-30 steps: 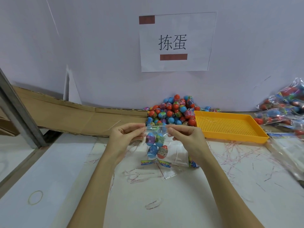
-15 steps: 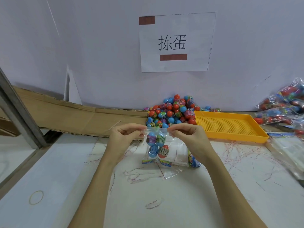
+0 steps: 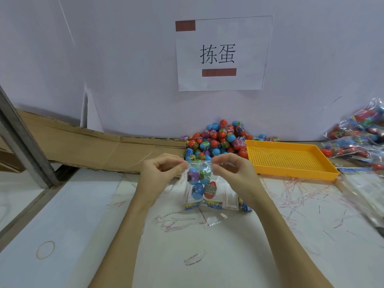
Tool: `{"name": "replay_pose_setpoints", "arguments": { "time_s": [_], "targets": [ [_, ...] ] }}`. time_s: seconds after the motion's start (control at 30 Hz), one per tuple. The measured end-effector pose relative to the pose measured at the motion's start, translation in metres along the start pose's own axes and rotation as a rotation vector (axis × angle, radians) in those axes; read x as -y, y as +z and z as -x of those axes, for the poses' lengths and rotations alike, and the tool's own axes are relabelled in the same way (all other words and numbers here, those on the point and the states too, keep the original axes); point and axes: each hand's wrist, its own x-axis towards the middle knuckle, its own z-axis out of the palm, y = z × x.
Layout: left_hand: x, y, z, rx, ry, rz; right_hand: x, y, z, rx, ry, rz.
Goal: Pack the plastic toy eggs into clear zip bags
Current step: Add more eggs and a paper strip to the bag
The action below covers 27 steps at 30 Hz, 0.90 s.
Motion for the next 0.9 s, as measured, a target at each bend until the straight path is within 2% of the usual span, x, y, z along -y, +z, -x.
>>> {"name": "replay_pose_setpoints", "arguments": {
  "time_s": [0.2, 0.3, 0.4, 0.47, 0.53, 0.6, 0.67, 0.77, 0.83, 0.9],
  "targets": [
    [0.001, 0.003, -0.001, 0.024, -0.034, 0.001, -0.002, 0.006, -0.002, -0.066, -0.053, -0.007],
    [0.002, 0.001, -0.002, 0.084, -0.033, 0.035, -0.003, 0.009, -0.002, -0.102, -0.056, -0.049],
    [-0.003, 0.005, -0.001, 0.194, -0.100, 0.146, -0.001, 0.014, 0.002, -0.012, -0.028, -0.110],
    [-0.005, 0.011, 0.002, 0.242, -0.116, 0.055, 0.000, 0.020, 0.005, 0.074, -0.035, -0.125],
    [-0.002, 0.018, 0.002, 0.250, -0.131, -0.044, 0.000, 0.025, 0.006, 0.090, -0.063, -0.126],
    [0.003, 0.022, 0.000, 0.185, -0.162, -0.079, 0.000, 0.025, 0.005, 0.032, -0.039, -0.151],
    [0.007, 0.021, -0.002, 0.045, -0.196, -0.086, -0.002, 0.019, 0.002, -0.019, 0.033, -0.118],
    [0.008, 0.018, -0.004, -0.139, -0.249, 0.086, -0.008, 0.010, 0.000, 0.062, 0.085, 0.095],
    [0.006, 0.017, -0.004, -0.185, -0.299, 0.181, -0.012, 0.012, -0.001, 0.052, 0.095, 0.182],
    [0.003, 0.016, -0.005, -0.182, -0.337, 0.236, -0.013, 0.015, -0.001, -0.028, 0.116, 0.150]
  ]
}}
